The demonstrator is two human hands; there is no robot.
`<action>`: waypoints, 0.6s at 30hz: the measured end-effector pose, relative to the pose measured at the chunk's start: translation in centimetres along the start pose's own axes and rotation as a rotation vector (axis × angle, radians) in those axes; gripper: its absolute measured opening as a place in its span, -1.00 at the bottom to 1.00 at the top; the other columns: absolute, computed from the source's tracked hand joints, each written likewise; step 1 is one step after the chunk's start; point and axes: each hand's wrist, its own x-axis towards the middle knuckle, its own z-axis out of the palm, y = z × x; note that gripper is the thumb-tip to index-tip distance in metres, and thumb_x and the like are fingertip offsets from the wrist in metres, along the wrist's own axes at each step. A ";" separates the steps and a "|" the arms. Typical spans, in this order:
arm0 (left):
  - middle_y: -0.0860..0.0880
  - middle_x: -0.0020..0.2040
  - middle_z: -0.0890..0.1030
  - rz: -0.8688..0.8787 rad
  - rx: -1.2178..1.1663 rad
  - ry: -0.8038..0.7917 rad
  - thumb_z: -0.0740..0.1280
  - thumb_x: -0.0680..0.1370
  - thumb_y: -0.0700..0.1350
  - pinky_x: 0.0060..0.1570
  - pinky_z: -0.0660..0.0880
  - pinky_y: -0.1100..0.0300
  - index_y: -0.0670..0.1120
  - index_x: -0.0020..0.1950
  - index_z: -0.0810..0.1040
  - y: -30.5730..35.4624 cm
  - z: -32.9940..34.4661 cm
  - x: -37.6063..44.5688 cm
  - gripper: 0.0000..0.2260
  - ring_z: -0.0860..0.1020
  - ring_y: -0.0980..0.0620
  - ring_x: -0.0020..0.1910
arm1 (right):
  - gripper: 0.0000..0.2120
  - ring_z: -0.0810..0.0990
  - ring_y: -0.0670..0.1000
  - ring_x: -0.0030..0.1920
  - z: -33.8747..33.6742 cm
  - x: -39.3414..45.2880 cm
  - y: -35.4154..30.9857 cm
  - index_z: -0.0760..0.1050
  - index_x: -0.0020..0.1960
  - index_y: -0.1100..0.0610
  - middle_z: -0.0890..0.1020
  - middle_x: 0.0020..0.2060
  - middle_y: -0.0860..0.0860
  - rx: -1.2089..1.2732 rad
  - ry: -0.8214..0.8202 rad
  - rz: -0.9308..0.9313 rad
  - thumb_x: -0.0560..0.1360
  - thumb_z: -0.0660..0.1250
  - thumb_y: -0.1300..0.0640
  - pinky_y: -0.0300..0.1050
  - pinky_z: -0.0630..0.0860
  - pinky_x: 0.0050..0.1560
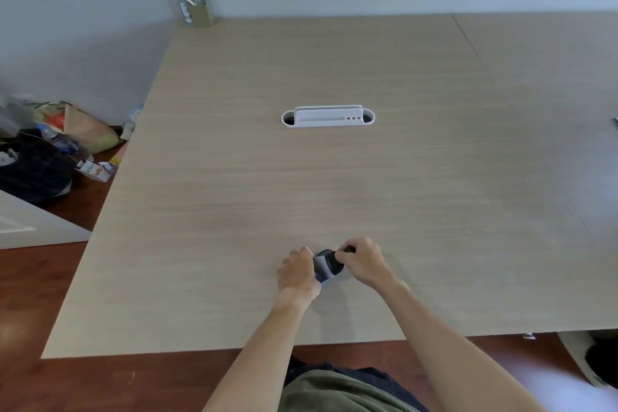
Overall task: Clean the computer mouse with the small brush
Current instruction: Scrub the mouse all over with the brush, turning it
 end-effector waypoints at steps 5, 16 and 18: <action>-0.07 0.17 0.48 0.019 0.050 -0.001 0.43 0.42 -0.27 0.03 0.44 0.10 -0.07 0.23 0.41 -0.1 -0.3 0.4 -0.57 0.51 -0.11 0.14 | -0.86 0.56 0.14 -0.21 -0.3 0.1 0.3 0.58 -0.19 0.24 0.64 -0.26 0.09 -0.031 0.223 0.014 0.44 0.26 0.25 -0.11 0.42 -0.33; -0.09 0.15 0.53 0.055 0.164 0.023 0.42 0.41 -0.30 0.01 0.46 0.07 -0.03 0.19 0.49 0.0 -0.9 1.0 -0.61 0.53 -0.14 0.13 | -0.85 0.56 0.20 -0.19 -0.9 0.4 0.7 0.58 -0.18 0.28 0.64 -0.25 0.15 -0.035 0.202 0.023 0.44 0.26 0.24 -0.10 0.45 -0.31; -0.09 0.17 0.52 0.055 0.171 0.026 0.41 0.42 -0.31 0.06 0.46 0.06 -0.03 0.22 0.48 -0.1 -0.8 1.1 -0.59 0.52 -0.13 0.16 | -0.87 0.54 0.11 -0.21 -0.8 0.2 0.3 0.62 -0.19 0.25 0.63 -0.28 0.07 0.042 0.144 0.000 0.45 0.30 0.26 -0.20 0.42 -0.33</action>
